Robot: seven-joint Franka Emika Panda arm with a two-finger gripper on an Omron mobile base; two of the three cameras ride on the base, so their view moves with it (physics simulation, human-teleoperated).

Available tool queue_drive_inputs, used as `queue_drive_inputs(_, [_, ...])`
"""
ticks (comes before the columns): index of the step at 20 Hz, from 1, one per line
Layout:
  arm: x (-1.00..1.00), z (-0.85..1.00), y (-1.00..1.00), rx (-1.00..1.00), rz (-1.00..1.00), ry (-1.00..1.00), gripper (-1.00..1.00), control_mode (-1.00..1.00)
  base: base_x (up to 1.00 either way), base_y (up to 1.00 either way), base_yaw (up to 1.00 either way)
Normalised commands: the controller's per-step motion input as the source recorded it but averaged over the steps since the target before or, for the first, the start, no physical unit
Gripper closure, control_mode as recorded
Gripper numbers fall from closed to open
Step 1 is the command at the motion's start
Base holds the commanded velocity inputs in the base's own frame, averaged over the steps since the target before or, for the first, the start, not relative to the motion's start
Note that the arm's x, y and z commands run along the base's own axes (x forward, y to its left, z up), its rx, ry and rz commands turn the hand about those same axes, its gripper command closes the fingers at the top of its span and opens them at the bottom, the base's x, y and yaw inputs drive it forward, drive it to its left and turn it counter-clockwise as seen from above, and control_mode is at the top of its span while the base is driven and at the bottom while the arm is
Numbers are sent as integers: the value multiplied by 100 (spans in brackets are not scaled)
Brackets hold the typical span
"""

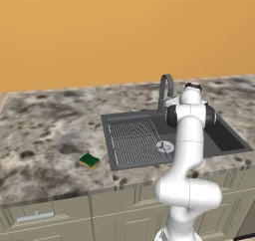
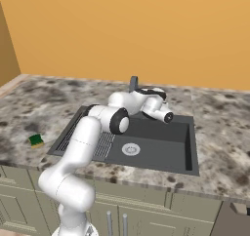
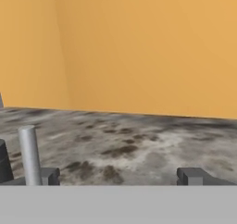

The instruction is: Soak the sponge with water for a few seconds and then drop it inside the sink.

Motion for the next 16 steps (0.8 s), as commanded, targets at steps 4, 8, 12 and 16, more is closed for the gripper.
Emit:
queue_drive_inputs(4, [3,-28,-20,0,0,-7,-100,-100,0,0,0])
queue_drive_inputs(8, [3,-31,-22,0,-1,-8,-100,-100,0,0,0])
queue_drive_inputs(12, [0,-32,-31,0,-2,-5,-100,-100,0,0,0])
queue_drive_inputs(16, [0,-27,-39,0,-3,-1,-100,-100,0,0,0])
